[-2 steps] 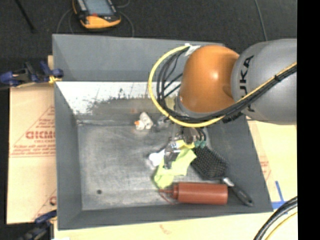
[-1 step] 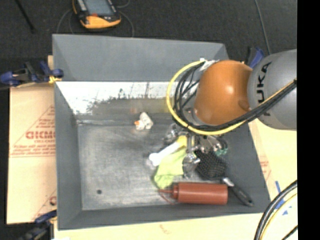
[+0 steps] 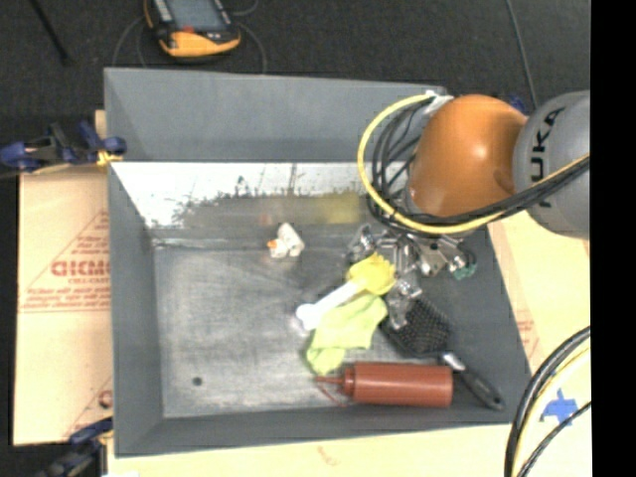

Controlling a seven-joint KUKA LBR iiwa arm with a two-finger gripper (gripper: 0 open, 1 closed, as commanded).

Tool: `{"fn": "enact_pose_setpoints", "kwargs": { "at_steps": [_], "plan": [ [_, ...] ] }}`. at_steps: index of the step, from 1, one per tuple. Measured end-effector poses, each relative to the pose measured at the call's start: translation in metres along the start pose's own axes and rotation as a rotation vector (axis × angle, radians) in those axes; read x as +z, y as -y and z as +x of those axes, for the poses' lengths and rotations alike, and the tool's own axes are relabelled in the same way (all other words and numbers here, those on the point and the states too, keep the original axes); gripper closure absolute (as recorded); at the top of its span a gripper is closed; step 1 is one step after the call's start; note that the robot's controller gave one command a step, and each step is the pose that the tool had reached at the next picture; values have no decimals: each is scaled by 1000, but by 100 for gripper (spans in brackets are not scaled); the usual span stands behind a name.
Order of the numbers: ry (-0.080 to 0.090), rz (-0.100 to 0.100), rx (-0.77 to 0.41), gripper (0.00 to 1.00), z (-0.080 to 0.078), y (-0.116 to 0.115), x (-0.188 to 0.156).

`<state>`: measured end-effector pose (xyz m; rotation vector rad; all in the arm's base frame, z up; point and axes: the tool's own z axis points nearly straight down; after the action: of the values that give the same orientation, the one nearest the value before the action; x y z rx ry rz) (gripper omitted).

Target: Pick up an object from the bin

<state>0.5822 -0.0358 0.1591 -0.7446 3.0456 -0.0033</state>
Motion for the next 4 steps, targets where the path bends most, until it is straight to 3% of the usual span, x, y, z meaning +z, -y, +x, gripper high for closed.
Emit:
{"fn": "enact_pose_setpoints", "kwargs": {
  "at_steps": [1, 2, 4],
  "plan": [
    [0, 0, -208, 0, -2, -9, 50],
    [1, -2, -392, 100, -15, 2, 86],
    [-1, -5, -391, 100, -14, 1, 83]
  ]
}}
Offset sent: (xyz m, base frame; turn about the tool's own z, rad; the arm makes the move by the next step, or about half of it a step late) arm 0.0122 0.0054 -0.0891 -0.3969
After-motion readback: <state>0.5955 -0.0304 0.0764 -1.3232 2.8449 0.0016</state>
